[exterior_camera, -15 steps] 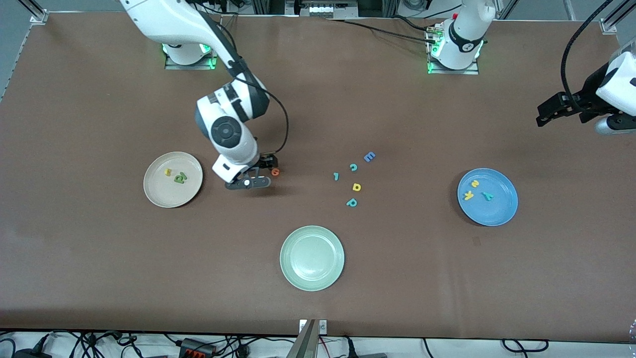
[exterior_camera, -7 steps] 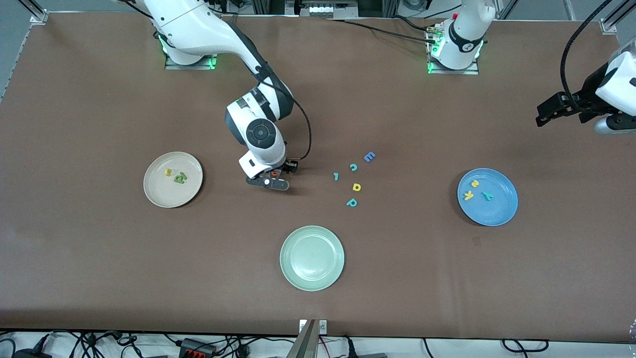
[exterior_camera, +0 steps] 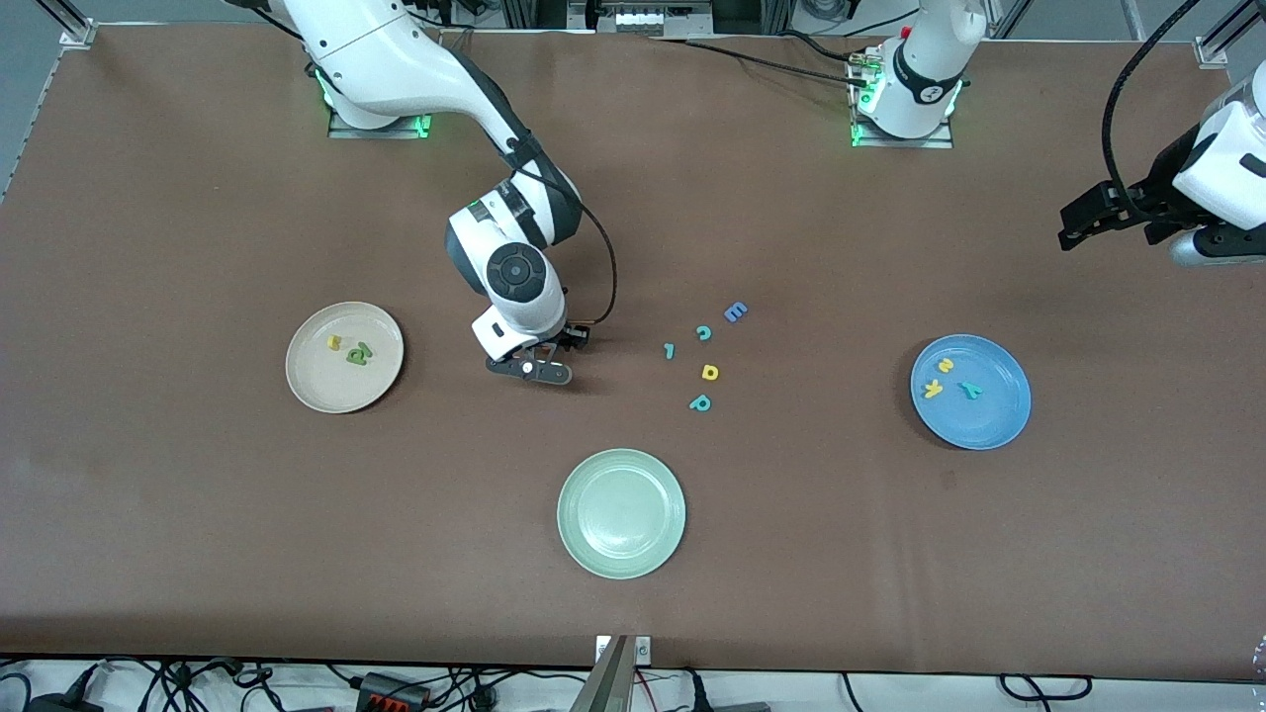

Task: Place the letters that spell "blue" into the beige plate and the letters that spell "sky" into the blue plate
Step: 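Reach and grasp the orange e with the right gripper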

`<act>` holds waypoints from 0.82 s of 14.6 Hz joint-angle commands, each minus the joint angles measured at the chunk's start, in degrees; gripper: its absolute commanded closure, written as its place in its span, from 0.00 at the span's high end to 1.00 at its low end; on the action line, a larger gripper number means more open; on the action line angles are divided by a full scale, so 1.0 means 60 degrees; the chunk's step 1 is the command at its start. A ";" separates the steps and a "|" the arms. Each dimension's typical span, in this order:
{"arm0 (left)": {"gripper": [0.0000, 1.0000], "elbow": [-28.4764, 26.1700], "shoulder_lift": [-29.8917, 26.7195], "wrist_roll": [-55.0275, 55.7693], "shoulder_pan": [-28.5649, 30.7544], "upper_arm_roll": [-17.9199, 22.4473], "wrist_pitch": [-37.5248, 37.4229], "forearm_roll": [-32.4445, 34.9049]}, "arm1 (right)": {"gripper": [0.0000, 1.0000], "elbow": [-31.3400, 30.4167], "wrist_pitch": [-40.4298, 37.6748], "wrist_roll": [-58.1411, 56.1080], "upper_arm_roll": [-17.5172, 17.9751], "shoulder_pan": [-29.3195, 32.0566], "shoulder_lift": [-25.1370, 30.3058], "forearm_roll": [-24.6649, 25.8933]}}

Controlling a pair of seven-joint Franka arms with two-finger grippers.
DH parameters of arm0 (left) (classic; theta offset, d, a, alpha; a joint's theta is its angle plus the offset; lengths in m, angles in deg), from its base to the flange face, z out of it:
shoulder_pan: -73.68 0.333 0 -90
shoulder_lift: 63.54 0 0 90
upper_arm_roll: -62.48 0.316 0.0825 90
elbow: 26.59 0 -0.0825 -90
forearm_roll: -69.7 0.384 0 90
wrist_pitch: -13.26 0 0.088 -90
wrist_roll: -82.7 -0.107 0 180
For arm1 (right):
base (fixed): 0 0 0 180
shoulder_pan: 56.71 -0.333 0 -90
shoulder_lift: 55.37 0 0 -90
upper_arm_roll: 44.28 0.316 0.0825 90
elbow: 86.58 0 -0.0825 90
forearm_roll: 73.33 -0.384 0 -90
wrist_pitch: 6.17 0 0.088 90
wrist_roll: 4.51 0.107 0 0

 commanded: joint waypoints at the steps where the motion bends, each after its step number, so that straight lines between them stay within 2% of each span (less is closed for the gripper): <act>1: 1.00 0.0352 0.0171 -0.0009 -0.0002 -0.0016 -0.0237 -0.0133 | 0.59 0.0105 -0.0028 -0.0134 0.0010 0.0029 -0.0087 0.0018; 4: 1.00 0.0367 0.0200 -0.0009 -0.0002 -0.0016 -0.0193 -0.0133 | 0.57 0.0091 0.0132 -0.0164 0.0010 0.0029 -0.0233 0.0033; 8: 1.00 0.0982 0.0596 -0.0009 -0.0002 -0.0016 -0.0252 -0.0133 | 0.54 0.0076 0.0148 -0.0353 0.0010 0.0044 -0.0307 0.0033; 12: 1.00 0.0982 0.0596 -0.0009 -0.0017 -0.0016 -0.0427 -0.0133 | 0.23 0.0091 0.0119 -0.0457 0.0025 0.0204 -0.0277 0.0004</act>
